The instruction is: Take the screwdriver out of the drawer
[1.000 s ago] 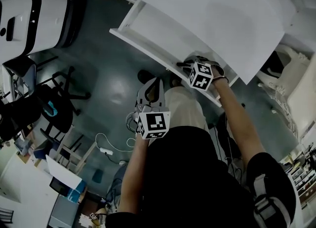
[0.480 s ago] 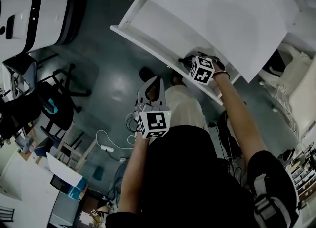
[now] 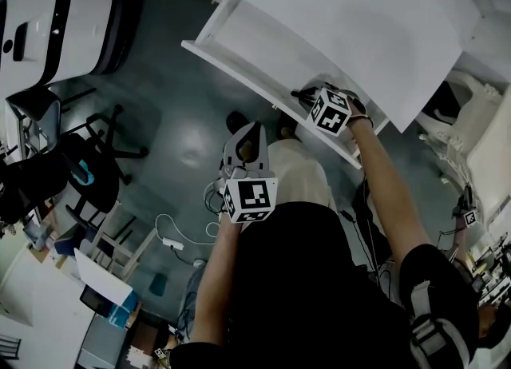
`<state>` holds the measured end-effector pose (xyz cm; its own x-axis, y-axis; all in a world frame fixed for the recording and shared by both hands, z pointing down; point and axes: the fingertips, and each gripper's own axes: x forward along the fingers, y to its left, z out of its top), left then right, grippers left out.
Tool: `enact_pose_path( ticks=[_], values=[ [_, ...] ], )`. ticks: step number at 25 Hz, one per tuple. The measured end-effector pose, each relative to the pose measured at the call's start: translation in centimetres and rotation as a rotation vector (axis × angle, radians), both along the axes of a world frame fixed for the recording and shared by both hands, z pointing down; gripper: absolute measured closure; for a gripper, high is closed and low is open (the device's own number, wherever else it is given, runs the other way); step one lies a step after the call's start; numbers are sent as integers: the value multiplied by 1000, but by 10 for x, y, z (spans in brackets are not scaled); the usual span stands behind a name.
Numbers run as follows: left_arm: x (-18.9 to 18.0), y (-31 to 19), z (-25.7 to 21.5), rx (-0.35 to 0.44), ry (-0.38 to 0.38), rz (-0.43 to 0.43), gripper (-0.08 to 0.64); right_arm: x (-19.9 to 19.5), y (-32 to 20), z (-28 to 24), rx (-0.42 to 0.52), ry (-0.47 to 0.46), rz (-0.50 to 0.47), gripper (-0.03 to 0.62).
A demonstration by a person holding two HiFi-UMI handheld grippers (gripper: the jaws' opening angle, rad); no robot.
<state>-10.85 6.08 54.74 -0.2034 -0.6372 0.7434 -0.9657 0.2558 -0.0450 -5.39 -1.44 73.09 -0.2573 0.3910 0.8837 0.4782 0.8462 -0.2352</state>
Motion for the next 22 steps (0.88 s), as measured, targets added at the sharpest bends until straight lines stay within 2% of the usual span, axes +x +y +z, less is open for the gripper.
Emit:
enact_pose_path(
  ticks=[9,17,22],
  values=[
    [0,-5,-33,71,-45,30,535,-1,-9,-56,9,-67,89,508],
    [0,-11,-66,128,-79,81,535,-2,-10,-122,27,-194,180,509],
    [2,-24,-75,156,-84,109,535,-2,-25,-162,11,-306,307,509]
  ],
)
